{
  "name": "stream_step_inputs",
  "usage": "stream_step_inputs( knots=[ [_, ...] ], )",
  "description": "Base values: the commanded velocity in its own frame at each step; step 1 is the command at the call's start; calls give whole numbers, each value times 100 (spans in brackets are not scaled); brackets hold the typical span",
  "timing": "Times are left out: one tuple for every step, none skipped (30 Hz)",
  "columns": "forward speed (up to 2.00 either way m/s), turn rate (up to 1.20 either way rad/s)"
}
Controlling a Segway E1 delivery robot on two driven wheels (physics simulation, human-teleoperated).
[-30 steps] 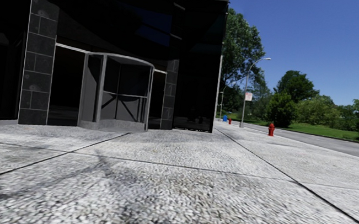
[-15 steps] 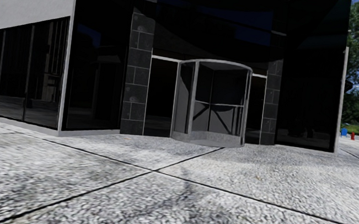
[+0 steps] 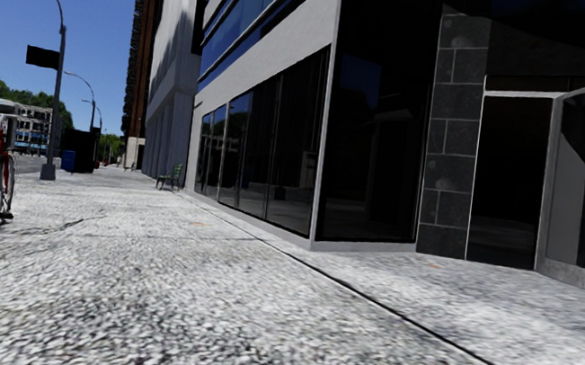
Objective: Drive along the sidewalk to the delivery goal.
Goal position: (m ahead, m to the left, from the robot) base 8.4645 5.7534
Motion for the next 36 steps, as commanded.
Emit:
stream_step_inputs(
  knots=[
    [173,0],
    [173,0],
    [173,0],
    [173,0],
    [173,0],
    [175,0],
    [180,0],
    [184,0],
    [186,0],
    [186,0],
    [188,0],
    [190,0],
    [190,0],
    [190,0],
    [190,0],
    [191,0],
    [191,0],
    [191,0],
    [192,0],
    [193,0],
    [193,0],
    [194,0],
    [196,0],
    [196,0],
    [197,0],
    [198,0],
    [199,0],
    [199,0],
    [200,8],
    [200,59],
    [200,76],
    [200,89],
    [200,93],
    [200,93],
    [200,94],
    [200,91]
  ],
)
